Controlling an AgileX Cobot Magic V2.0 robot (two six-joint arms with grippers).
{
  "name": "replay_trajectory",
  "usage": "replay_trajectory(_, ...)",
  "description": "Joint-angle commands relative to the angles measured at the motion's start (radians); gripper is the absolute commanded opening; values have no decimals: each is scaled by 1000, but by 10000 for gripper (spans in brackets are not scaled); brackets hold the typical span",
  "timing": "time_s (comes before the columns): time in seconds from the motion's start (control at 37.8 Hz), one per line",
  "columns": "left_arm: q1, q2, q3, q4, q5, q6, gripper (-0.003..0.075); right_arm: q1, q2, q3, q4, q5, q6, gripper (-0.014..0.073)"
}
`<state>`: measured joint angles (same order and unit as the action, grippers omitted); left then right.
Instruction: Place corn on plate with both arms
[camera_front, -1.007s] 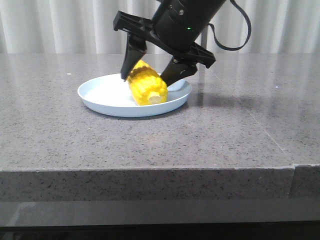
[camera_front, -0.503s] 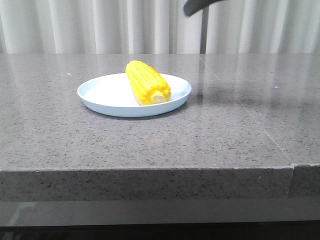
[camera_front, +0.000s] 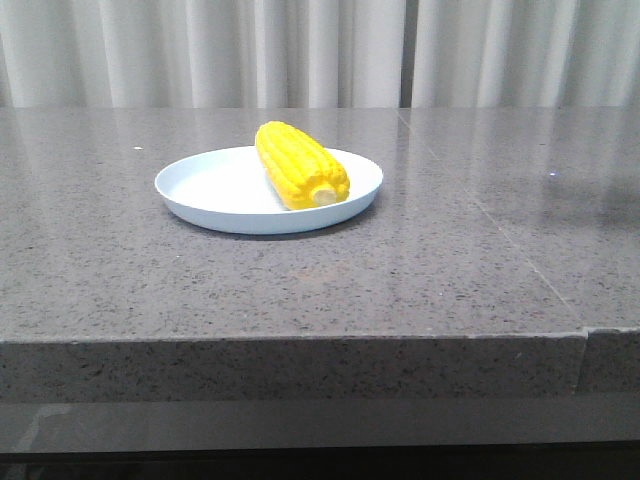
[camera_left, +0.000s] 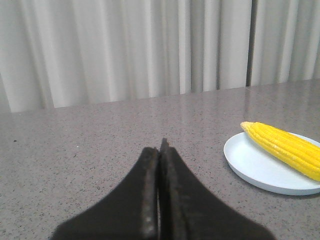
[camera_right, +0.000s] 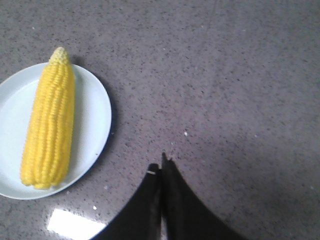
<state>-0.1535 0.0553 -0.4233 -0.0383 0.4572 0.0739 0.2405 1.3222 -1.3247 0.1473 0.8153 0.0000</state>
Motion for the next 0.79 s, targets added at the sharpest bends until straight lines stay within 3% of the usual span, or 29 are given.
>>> replay_trajectory(0.0, 1, 15, -24, -8, -68, -1, -20, -8, -124, 87, -9, -109, -11, 2)
replay_trajectory(0.45, 1, 15, -24, -8, -68, -1, -20, -8, -646, 677, -37, -472, -11, 2)
replay_trajectory(0.77, 1, 15, -24, -8, -68, -1, -20, -8, -986, 891, -55, -511, -11, 2)
